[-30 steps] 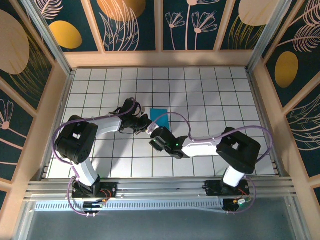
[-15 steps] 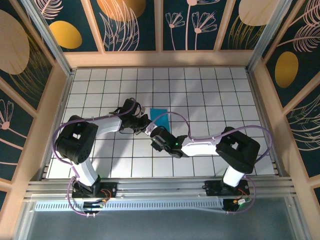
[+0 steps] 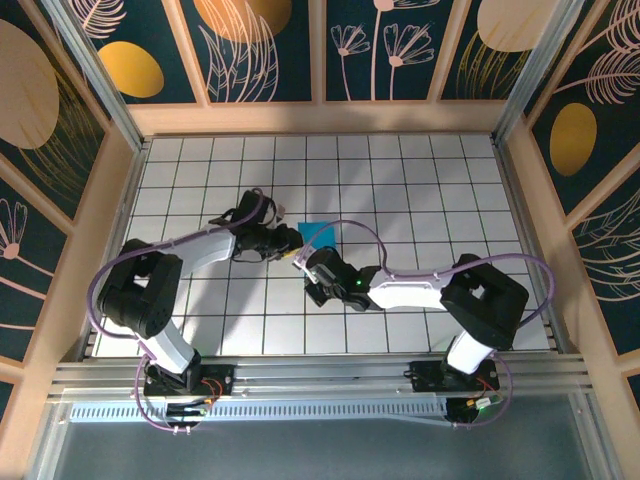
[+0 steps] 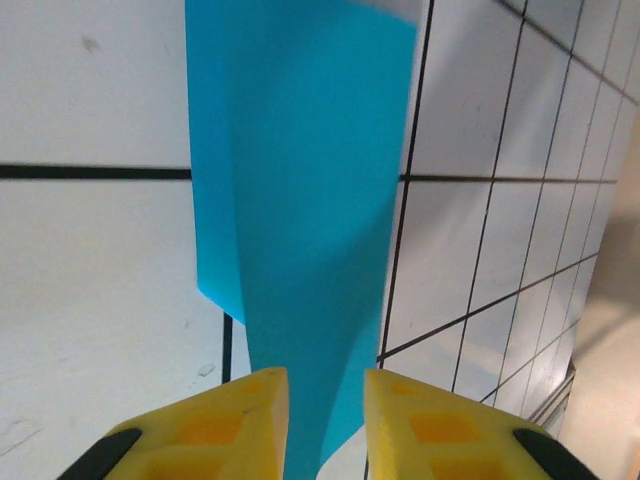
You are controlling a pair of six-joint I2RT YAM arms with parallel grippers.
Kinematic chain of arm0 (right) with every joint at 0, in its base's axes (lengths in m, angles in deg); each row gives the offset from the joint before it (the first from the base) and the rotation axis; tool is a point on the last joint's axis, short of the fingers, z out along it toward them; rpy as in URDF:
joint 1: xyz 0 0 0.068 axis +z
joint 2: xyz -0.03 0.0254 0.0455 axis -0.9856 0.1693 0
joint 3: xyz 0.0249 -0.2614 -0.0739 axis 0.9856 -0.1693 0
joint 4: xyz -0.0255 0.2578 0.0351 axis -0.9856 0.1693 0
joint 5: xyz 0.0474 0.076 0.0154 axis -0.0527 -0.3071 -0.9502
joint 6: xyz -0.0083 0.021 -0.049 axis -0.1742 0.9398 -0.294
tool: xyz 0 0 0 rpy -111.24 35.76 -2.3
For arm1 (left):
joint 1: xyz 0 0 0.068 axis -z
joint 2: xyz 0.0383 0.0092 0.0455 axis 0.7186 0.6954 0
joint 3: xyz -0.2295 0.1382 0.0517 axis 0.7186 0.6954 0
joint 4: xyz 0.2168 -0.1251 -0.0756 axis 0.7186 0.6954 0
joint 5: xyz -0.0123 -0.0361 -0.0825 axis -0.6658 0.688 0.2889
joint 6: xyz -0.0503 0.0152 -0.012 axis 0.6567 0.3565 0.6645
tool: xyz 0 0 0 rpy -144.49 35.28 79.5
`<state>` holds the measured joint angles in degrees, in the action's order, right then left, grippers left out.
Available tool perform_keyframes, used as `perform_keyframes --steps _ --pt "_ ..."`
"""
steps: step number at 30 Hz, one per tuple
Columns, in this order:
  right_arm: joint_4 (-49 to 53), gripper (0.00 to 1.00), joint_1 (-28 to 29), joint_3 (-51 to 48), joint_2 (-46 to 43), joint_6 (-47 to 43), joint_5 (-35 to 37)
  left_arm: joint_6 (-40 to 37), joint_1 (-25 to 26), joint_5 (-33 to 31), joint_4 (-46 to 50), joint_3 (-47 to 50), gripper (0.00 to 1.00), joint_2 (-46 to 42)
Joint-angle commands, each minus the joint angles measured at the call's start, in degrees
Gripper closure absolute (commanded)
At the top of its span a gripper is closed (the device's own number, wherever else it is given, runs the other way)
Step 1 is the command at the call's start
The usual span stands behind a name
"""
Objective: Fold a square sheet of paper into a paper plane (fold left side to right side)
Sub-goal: Third fold the triangle at the center of the table.
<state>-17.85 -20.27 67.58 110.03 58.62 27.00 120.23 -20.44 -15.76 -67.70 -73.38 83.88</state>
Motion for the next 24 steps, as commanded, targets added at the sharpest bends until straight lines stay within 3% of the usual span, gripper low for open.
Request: perform_keyframes --steps 1,5,11,24 --pt "2.0 1.00 -1.9 -0.2 -1.7 2.9 -6.5 -3.2 -1.8 -2.4 6.2 -1.9 0.72 -3.1" --pt "1.4 1.00 -4.6 -0.4 -1.6 4.9 -15.2 -7.2 -2.0 -2.6 9.2 -7.2 0.81 -1.0" --pt "0.7 1.00 -7.1 -0.5 -0.9 6.5 -21.9 -10.4 -1.0 1.3 9.5 -12.6 0.89 6.2" --pt "-0.8 1.00 -8.5 -0.1 1.0 9.1 -26.9 -15.4 3.6 -0.2 13.7 -21.3 0.96 21.5"
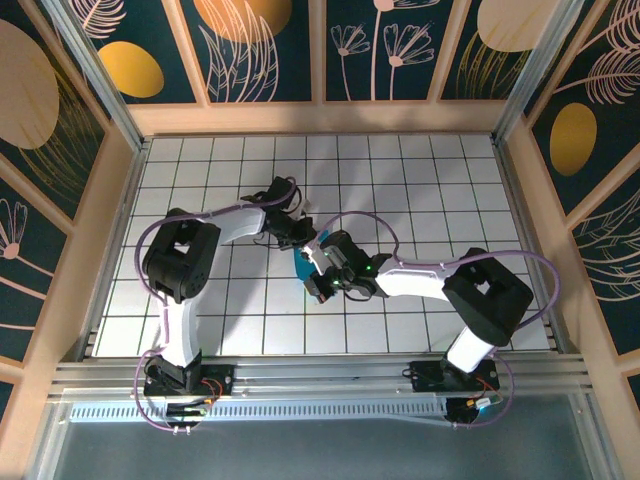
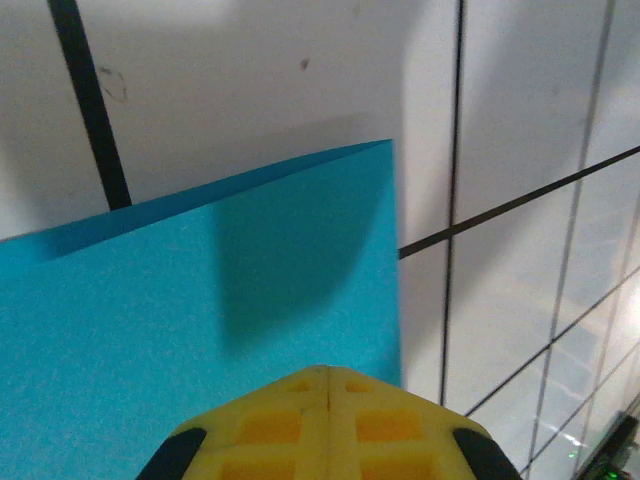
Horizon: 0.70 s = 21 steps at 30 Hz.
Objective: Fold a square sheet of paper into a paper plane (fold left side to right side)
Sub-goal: Third fold the triangle at the center of the table.
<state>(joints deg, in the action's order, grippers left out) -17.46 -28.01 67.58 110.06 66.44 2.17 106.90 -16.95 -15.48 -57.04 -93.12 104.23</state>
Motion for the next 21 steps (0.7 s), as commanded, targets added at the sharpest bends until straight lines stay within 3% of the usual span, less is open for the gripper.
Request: perform_keyframes --steps 1,9,21 --pt "-1.2 1.00 -1.0 0.0 1.0 1.5 -2.3 -2.2 0.2 -1.0 3.1 -1.4 0.96 1.4" --pt "-0.1 1.00 -3.1 0.1 1.2 2.4 -3.5 -3.4 0.4 -5.3 4.2 0.2 0.98 3.2" --pt "5.9 1.00 -6.5 3.5 3.8 3.5 2.6 -2.6 0.6 -5.9 3.1 1.3 1.00 3.3"
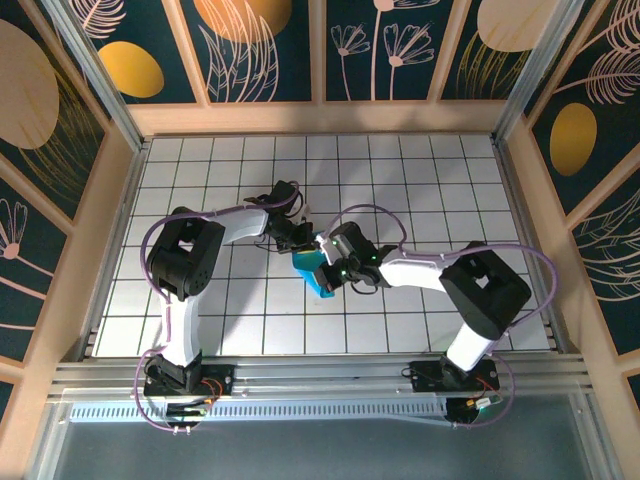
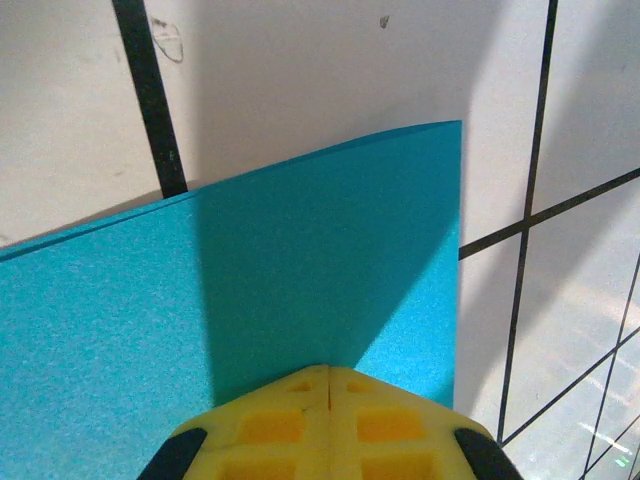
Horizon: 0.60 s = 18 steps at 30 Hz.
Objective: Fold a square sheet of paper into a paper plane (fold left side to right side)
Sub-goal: Third fold the triangle at the center of the table.
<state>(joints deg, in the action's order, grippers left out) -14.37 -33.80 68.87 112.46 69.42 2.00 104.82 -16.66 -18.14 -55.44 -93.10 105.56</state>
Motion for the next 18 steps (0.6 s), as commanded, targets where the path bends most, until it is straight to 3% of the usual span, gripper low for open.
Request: perform_keyframes --steps 1,18 --pt "3.1 1.00 -1.0 2.6 1.8 0.6 3.4 -0.5 0.3 -3.2 1.4 1.3 1.00 2.0" --pt "2.9 1.00 -3.0 3.7 3.2 1.0 6.3 -0.3 0.7 -3.3 1.4 1.1 1.00 2.2"
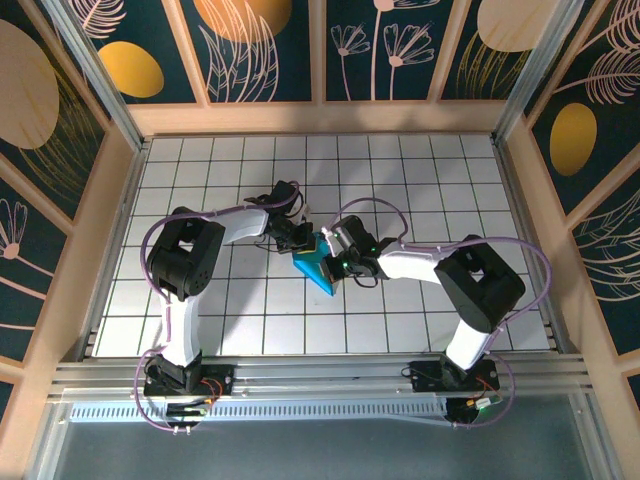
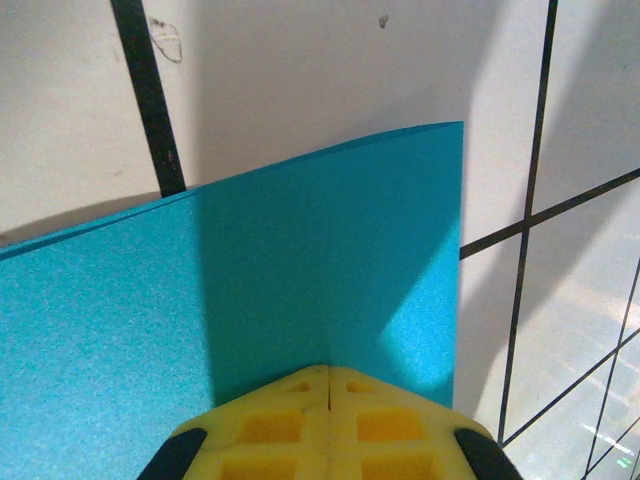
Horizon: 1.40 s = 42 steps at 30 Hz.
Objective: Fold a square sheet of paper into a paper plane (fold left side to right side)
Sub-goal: Third fold the triangle at the center of the table.
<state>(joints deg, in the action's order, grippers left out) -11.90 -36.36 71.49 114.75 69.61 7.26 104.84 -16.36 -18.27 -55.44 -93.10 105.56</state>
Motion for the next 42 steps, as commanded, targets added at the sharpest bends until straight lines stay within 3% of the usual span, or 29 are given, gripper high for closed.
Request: perform_keyframes --steps 1,42 --pt "0.4 1.00 -0.4 1.0 1.0 1.0 1.1 -0.3 0.5 -3.2 1.4 1.1 1.00 2.2" --pt "0.8 1.00 -0.5 0.8 3.8 1.0 2.5 -0.2 0.6 -2.8 1.6 0.5 0.99 2.0"
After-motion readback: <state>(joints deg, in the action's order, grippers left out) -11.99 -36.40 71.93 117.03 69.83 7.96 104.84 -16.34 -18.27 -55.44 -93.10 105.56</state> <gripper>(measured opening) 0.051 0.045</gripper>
